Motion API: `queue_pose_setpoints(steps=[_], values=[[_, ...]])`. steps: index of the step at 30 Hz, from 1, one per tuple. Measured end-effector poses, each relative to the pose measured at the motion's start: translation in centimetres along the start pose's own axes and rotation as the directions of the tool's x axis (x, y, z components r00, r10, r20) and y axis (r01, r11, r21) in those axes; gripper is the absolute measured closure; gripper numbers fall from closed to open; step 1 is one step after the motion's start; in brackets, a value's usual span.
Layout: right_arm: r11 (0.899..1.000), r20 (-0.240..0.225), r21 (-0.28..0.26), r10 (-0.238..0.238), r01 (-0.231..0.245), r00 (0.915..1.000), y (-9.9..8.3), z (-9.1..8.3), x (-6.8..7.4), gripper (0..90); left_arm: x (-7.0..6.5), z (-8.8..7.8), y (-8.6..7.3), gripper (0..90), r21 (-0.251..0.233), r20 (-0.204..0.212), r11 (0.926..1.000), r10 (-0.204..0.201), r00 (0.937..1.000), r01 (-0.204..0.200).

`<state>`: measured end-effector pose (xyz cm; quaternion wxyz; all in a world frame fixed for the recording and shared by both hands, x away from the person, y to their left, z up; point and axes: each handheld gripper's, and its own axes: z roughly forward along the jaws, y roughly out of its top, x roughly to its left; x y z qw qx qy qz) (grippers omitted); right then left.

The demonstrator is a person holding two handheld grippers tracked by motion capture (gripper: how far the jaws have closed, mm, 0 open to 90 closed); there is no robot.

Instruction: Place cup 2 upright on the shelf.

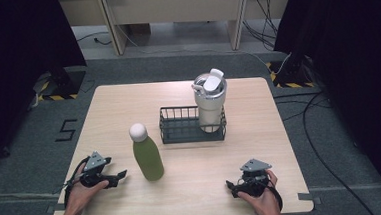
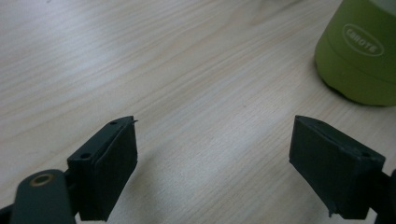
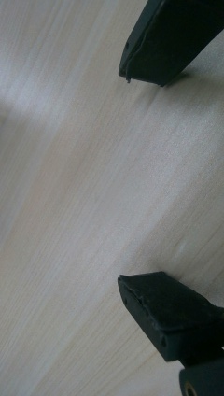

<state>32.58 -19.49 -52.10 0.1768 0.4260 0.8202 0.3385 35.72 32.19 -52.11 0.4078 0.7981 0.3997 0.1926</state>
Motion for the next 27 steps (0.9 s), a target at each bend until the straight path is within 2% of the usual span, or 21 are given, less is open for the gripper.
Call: queue_pose_setpoints(steps=[2,4,10,13,14,15,19,24,27], values=[[1.000,0.000,0.000,0.000,0.000,1.0000,0.0,0.0,0.0,2.9,0.0,-0.2,0.0,14.8,-0.021,0.004,0.9997,-0.008,1.0000,0.008],[1.000,0.000,0.000,0.000,0.000,1.0000,0.0,0.0,0.0,2.9,-0.2,-0.6,0.1,14.8,-0.065,0.012,0.9978,-0.010,0.9999,0.011],[1.000,0.000,0.000,0.000,0.000,1.0000,0.0,0.0,0.0,2.9,-0.6,-0.9,0.3,14.9,-0.116,0.046,0.9930,-0.013,0.9989,0.019],[1.000,0.000,0.000,0.000,0.000,1.0000,0.0,0.0,0.0,2.9,-1.3,-1.2,0.7,14.8,-0.162,0.077,0.9867,0.012,0.9970,0.001],[1.000,0.000,0.000,0.000,0.000,1.0000,0.0,0.0,0.0,2.9,-1.3,-1.2,0.7,14.8,-0.162,0.077,0.9867,0.012,0.9970,0.001],[1.000,0.000,0.000,0.000,0.000,1.0000,0.0,0.0,0.0,2.9,-1.6,-1.2,0.8,14.9,-0.178,0.087,0.9838,0.034,0.9957,-0.019],[1.000,0.000,0.000,0.000,0.000,1.0000,0.0,0.0,0.0,2.8,-1.9,-1.3,0.9,14.9,-0.186,0.100,0.9820,0.051,0.9937,-0.032],[1.000,0.000,0.001,0.000,0.000,1.0000,0.0,0.0,0.0,2.8,-2.3,-1.5,1.1,14.9,-0.200,0.121,0.9793,0.054,0.9912,-0.029],[1.000,0.000,0.001,0.000,0.000,1.0000,0.0,0.0,0.0,2.8,-2.8,-1.8,1.5,14.8,-0.232,0.166,0.9727,0.055,0.9847,-0.015]])
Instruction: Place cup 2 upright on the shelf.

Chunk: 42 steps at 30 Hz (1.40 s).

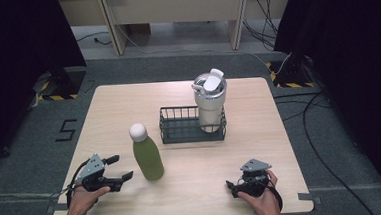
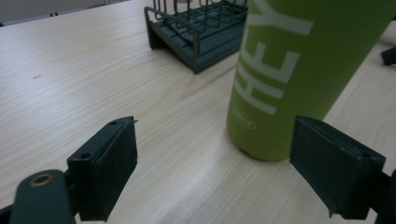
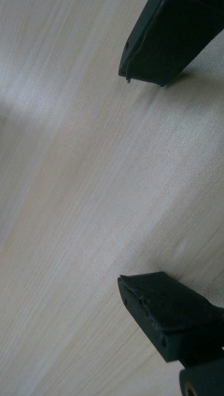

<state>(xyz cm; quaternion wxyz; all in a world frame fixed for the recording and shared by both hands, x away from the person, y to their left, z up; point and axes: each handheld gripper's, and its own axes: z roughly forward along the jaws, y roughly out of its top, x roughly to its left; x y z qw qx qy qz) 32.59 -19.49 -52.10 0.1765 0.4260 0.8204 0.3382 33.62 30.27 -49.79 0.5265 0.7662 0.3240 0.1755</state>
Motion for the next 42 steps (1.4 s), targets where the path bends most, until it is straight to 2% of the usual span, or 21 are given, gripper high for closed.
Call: queue_pose_setpoints(steps=[8,13,17,34,42], values=[[1.000,0.000,0.000,0.000,0.000,1.0000,0.0,0.0,0.0,2.7,-0.8,0.0,0.6,14.8,-0.043,0.060,0.9988,-0.019,0.9980,0.022],[1.000,0.000,0.000,0.000,0.000,1.0000,0.0,0.0,0.0,2.6,-1.3,0.4,1.0,14.8,-0.065,0.086,0.9976,-0.018,0.9962,0.023],[1.000,0.000,-0.002,-0.009,0.009,1.0000,0.0,0.0,-0.1,2.5,-1.9,1.0,1.2,14.8,-0.069,0.100,0.9976,0.002,0.9950,0.005],[1.000,0.000,0.000,-0.010,0.010,1.0000,0.0,0.1,-0.1,2.0,-3.0,2.2,2.1,14.8,-0.083,0.111,0.9963,0.034,0.9932,-0.025],[1.000,0.000,0.000,-0.010,0.010,1.0000,0.0,0.1,-0.1,2.0,-3.3,3.5,2.7,14.8,-0.076,0.108,0.9965,0.043,0.9932,-0.035]])
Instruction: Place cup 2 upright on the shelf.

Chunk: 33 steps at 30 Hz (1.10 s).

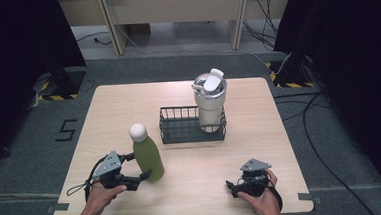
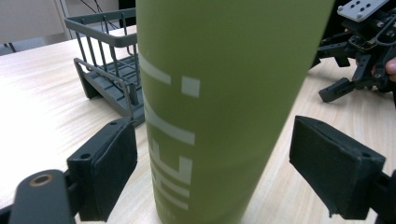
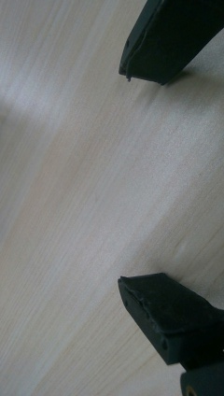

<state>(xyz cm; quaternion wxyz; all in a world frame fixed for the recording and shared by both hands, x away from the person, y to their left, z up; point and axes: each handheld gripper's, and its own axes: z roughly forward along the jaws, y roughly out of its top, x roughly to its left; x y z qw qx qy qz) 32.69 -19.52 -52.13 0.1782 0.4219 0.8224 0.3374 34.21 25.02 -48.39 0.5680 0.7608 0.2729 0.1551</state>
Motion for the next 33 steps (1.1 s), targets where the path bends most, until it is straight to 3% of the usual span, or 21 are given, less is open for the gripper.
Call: queue_pose_setpoints(steps=[33], values=[[1.000,-0.003,0.000,-0.003,0.003,1.0000,0.0,0.0,0.0,1.8,0.1,2.8,1.1,16.0,-0.017,0.004,0.9996,0.022,0.9998,-0.022]])
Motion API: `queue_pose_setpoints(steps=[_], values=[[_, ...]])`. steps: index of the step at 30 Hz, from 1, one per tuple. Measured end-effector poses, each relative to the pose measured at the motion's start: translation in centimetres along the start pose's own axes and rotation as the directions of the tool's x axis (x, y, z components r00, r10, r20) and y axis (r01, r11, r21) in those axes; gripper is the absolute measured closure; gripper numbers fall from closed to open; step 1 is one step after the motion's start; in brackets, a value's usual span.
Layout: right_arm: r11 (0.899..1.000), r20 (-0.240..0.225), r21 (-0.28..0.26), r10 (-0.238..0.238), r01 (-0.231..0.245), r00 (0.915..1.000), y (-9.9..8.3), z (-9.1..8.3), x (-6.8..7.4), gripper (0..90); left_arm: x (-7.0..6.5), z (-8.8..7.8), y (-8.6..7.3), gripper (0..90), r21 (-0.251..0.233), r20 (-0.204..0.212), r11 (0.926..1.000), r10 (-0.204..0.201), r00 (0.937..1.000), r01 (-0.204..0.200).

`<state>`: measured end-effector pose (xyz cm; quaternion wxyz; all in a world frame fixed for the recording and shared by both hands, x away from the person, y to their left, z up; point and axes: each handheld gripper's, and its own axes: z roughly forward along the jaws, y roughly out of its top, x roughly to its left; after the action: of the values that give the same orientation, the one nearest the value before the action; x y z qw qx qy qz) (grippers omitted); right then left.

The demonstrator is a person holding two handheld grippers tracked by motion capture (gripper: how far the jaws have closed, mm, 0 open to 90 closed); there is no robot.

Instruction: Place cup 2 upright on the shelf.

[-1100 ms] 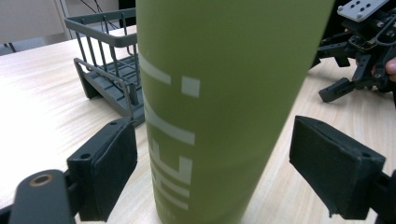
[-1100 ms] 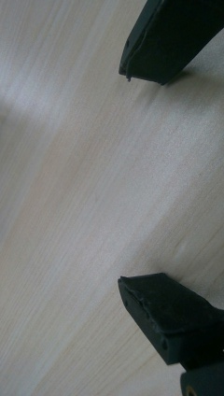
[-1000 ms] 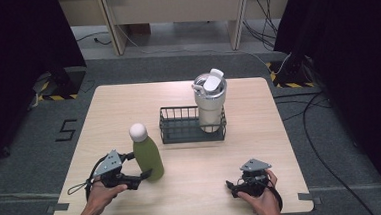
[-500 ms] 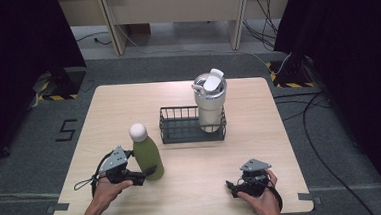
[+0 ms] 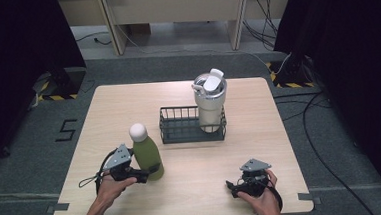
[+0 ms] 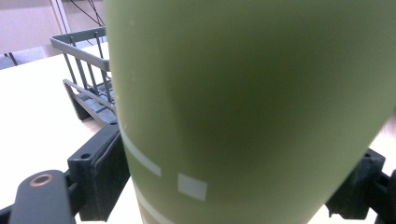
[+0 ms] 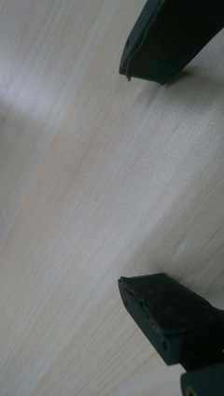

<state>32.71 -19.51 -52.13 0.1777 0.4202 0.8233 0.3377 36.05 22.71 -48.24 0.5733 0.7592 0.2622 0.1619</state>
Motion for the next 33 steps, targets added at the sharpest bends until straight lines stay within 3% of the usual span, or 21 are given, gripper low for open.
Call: queue_pose_setpoints(steps=[18,28,33], values=[[1.000,0.000,0.001,-0.001,0.001,1.0000,0.0,0.0,0.0,1.7,-0.6,0.3,0.4,20.1,-0.021,-0.039,0.9991,0.036,0.9986,-0.037],[1.000,-0.001,0.001,-0.001,0.001,1.0000,0.0,0.0,0.0,1.7,-0.5,0.1,2.2,20.1,-0.034,-0.033,0.9989,0.030,0.9990,-0.031],[1.000,-0.001,0.001,-0.001,0.001,1.0000,0.0,0.0,0.0,1.7,-0.4,0.2,3.0,20.2,-0.031,-0.033,0.9984,0.046,0.9984,-0.047]])
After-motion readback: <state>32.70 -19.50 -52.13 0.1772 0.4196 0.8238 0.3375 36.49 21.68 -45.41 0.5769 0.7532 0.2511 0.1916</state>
